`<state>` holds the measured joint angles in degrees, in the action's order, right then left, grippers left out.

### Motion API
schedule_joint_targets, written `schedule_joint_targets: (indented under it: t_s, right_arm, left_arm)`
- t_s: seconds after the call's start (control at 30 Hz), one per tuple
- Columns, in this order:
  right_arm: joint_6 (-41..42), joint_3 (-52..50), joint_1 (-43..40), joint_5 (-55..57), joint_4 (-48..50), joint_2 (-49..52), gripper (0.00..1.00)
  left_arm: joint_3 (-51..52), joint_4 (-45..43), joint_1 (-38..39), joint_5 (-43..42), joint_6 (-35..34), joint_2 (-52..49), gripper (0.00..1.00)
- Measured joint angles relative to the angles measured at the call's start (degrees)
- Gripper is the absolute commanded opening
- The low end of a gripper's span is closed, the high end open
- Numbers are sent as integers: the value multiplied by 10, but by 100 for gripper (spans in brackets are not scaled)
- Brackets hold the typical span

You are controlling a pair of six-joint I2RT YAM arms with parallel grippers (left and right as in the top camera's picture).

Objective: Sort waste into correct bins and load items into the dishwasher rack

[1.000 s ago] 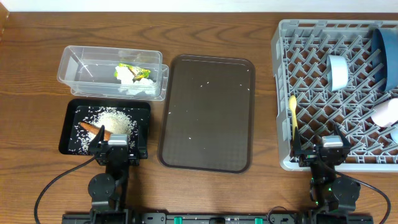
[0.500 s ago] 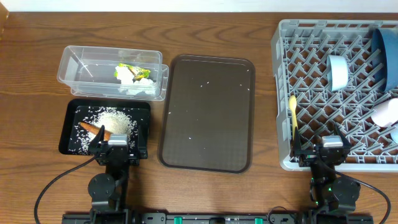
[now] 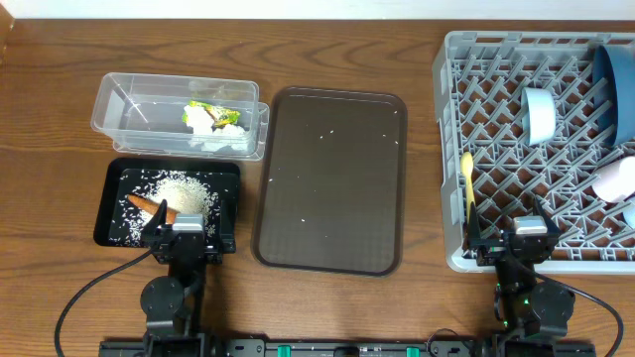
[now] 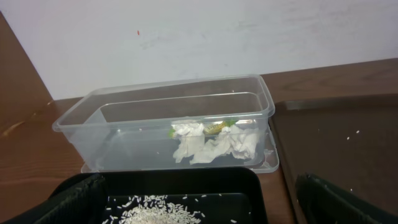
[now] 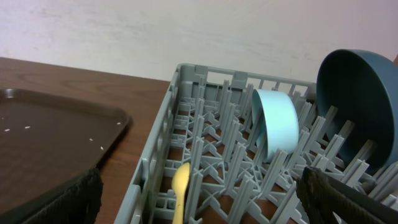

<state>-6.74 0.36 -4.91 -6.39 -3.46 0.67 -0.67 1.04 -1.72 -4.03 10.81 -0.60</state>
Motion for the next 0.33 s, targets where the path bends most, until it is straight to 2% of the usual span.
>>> schedule_joint_targets:
  t_s: [0.33]
  right_arm:
    - [0,0,0,0,0,0,99]
  left_arm:
    - [0,0,0,0,0,0,98]
